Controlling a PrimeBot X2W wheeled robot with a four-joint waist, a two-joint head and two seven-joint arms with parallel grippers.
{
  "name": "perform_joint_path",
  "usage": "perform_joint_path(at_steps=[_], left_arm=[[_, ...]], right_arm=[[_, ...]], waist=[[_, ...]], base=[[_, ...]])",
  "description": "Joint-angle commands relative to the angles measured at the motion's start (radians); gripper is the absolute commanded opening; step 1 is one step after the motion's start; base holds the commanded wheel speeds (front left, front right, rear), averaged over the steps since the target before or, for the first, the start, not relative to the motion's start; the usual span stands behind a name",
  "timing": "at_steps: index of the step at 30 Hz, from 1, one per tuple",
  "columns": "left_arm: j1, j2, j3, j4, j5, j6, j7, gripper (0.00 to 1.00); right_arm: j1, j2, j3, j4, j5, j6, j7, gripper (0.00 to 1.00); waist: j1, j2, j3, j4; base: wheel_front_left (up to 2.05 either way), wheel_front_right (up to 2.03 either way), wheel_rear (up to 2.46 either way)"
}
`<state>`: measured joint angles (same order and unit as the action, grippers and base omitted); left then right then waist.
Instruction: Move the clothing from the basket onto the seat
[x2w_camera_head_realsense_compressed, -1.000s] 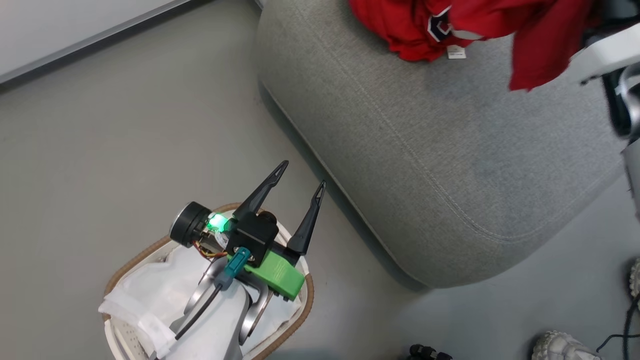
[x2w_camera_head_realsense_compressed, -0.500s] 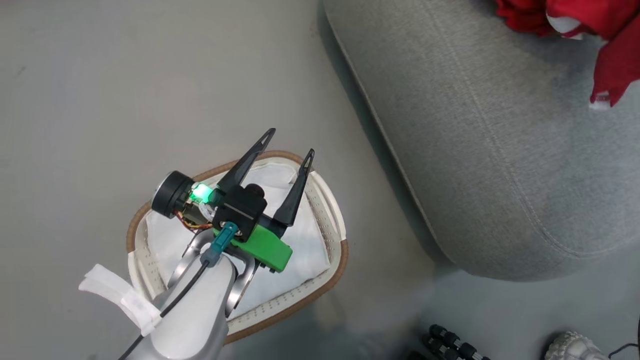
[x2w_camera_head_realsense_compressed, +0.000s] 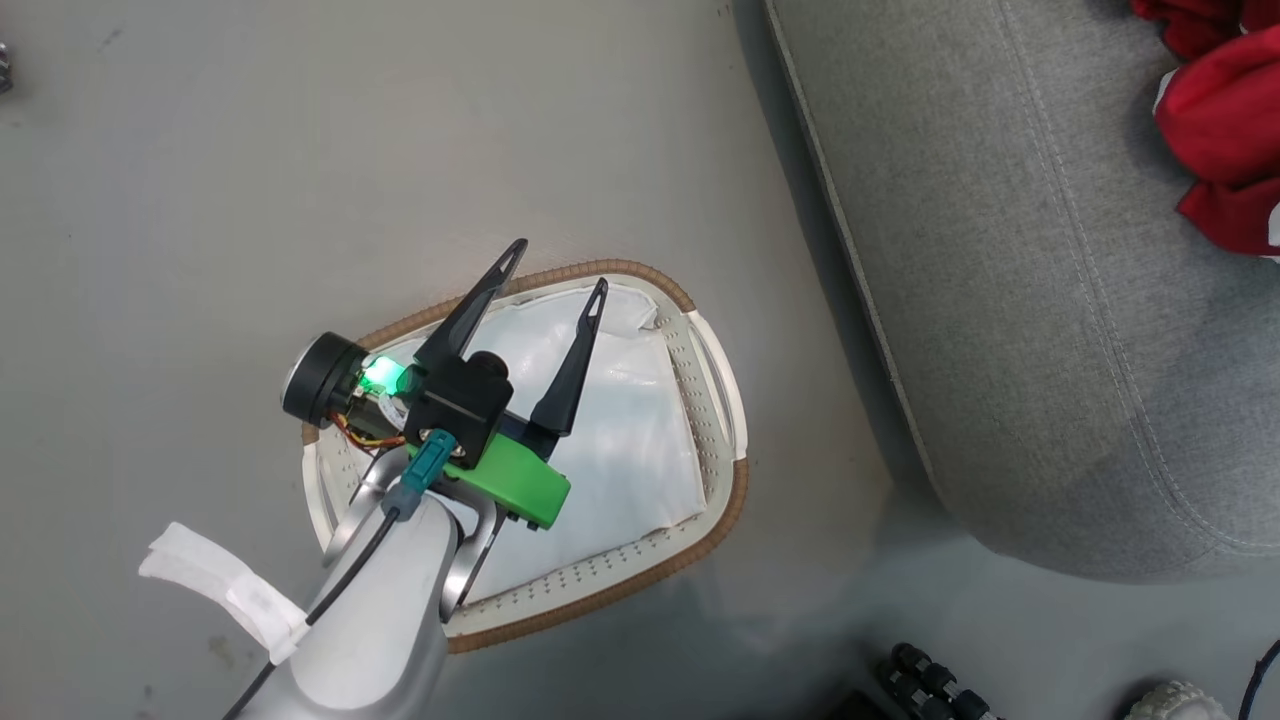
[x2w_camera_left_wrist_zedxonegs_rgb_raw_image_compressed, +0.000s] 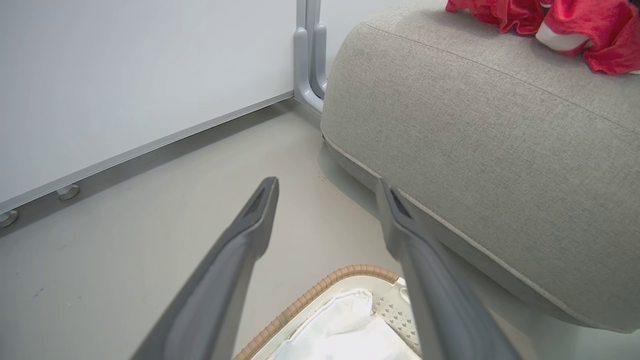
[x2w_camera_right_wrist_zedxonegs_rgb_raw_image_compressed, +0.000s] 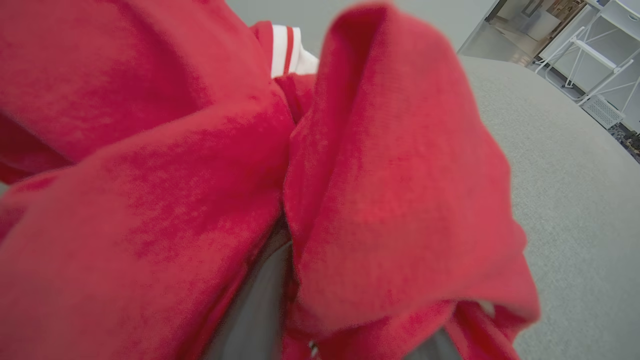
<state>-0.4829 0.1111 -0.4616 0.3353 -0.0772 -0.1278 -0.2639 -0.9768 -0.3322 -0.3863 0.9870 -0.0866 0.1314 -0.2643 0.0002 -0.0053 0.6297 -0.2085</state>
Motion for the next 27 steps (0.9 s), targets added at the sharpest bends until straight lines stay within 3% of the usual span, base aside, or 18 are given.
perform_joint_path(at_steps=[1, 16, 27], left_arm=[[0.014, 0.001, 0.003, 0.005, -0.005, -0.004, -0.001, 1.0], [0.142, -0.031, 0.093, 0.033, -0.024, 0.006, -0.001, 1.0], [0.239, -0.038, 0.239, 0.011, -0.01, 0.045, -0.001, 1.0]], right_arm=[[0.033, 0.011, -0.008, -0.01, -0.003, -0.001, 0.0, 1.0], [0.338, 0.063, 0.023, -0.212, 0.088, -0.001, 0.0, 1.0], [0.486, 0.17, 0.216, -0.416, 0.19, -0.001, 0.0, 1.0]], waist=[[-0.0002, 0.0053, -0.037, -0.017], [-0.0002, 0.0053, -0.269, -0.049], [-0.0002, 0.0053, -0.363, 0.014]], base=[[0.0, 0.0, 0.0], [0.0, 0.0, 0.0], [0.0, 0.0, 0.0]])
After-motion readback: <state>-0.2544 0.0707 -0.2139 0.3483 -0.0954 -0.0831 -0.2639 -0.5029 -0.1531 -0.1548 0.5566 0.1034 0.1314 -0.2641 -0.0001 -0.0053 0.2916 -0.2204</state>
